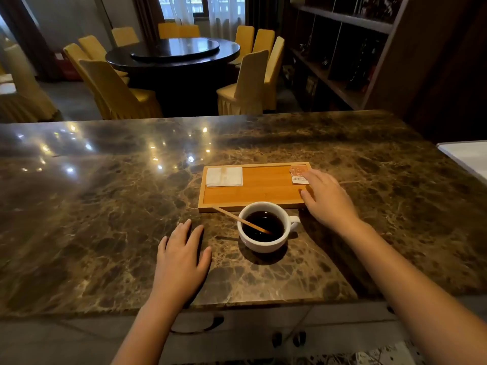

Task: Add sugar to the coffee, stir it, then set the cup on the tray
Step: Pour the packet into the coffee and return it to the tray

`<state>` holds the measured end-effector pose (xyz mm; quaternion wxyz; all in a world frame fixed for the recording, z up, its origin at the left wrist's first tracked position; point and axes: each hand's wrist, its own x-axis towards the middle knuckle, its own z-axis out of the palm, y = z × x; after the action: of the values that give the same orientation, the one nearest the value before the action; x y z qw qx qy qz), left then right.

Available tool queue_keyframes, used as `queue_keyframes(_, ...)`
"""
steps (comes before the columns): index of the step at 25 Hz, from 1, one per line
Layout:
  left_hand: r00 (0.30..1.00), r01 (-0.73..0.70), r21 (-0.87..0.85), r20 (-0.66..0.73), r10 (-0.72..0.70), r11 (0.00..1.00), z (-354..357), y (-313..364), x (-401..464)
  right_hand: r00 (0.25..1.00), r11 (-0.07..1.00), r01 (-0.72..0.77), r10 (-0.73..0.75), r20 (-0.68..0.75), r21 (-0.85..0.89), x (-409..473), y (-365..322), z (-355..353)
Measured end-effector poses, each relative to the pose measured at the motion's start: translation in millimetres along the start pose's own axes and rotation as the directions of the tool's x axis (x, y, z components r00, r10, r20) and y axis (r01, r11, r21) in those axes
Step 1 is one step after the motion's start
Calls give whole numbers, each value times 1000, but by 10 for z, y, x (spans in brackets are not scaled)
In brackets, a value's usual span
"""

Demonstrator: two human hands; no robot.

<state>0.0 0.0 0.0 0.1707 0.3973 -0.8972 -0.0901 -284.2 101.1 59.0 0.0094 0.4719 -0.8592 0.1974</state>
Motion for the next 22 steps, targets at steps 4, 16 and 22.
queue_keyframes(4,999,54,-5,-5,-54,999,47,-5,-19,990,999,3,2,139,-41,248,41,167)
queue_keyframes(16,997,67,-32,-22,-68,997,76,-38,-3,997,989,-12,23,-74,146,261,156,259)
queue_keyframes(22,998,62,-37,-29,-63,997,61,-34,-1,969,959,-247,248,14,136,276,226,231)
